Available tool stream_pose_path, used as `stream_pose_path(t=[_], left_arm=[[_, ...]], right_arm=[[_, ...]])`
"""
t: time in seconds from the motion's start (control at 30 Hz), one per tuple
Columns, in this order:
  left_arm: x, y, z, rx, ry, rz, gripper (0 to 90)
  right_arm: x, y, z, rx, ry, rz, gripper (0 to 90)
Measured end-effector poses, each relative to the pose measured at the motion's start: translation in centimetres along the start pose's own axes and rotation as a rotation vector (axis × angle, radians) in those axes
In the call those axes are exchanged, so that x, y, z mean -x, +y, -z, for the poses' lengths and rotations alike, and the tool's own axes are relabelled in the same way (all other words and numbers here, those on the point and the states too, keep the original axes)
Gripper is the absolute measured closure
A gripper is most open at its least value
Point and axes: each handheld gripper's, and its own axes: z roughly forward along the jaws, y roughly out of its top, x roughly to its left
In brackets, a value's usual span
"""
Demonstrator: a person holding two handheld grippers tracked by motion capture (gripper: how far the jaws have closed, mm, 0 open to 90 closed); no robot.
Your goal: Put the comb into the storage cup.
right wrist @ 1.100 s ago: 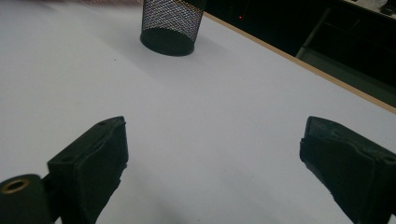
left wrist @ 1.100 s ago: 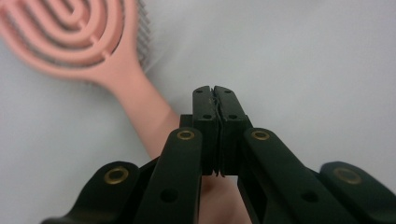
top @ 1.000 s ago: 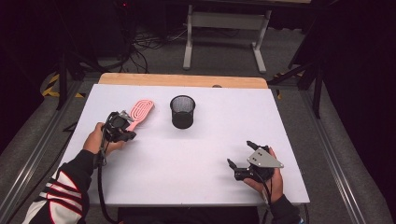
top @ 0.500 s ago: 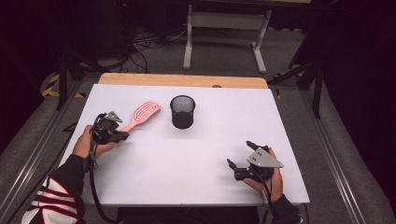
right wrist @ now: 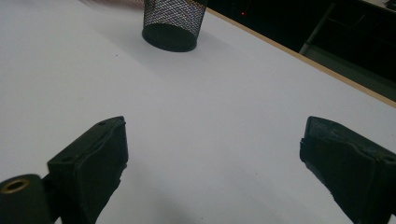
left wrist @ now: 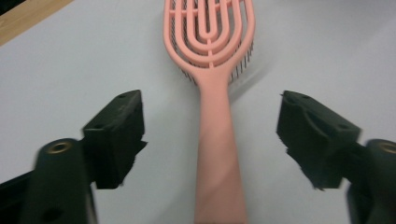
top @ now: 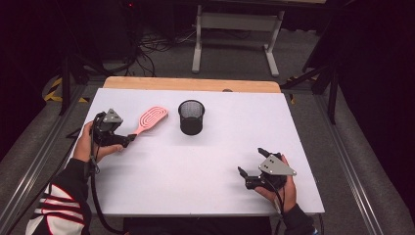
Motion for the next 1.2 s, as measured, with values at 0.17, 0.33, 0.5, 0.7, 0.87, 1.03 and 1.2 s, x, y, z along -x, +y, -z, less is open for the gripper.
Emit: stream_pose_path(t=[0.17,0.33,0.5,0.7,0.87,1.03,1.2], left_arm=[[-0.6,-0.1,-1.7,0.013,-0.019,0.003,7.5],[-0.5,0.3,-3.3,-0.068,-0.004,-0.027,11.6],[-1.2,0.7,-4.1,-0.118,-0.056,0.016,19.9],[-1.7,0.8,-4.6,-0.132,-0.106,0.035,34.6],[-1.5,1.0,-5.3,-0.174,-0.094,0.033,38.1],[-1.2,1.2,-5.8,-0.194,-0.099,0.027,43.9],[-1.1,1.3,-5.8,-0.189,-0.129,0.034,55.2]], right_arm=[[0.0,-0.1,-0.1,-0.006,0.003,0.000,8.2],[0.0,-0.2,-0.2,-0.012,0.005,-0.003,8.2],[-0.1,-0.3,-0.3,-0.017,0.010,-0.006,8.2],[-0.1,-0.3,-0.4,-0.020,0.011,-0.005,8.2],[-0.1,-0.3,-0.4,-0.024,0.014,-0.005,8.2],[-0.1,-0.3,-0.4,-0.024,0.015,-0.004,8.2],[-0.1,-0.3,-0.5,-0.025,0.015,-0.003,8.2]])
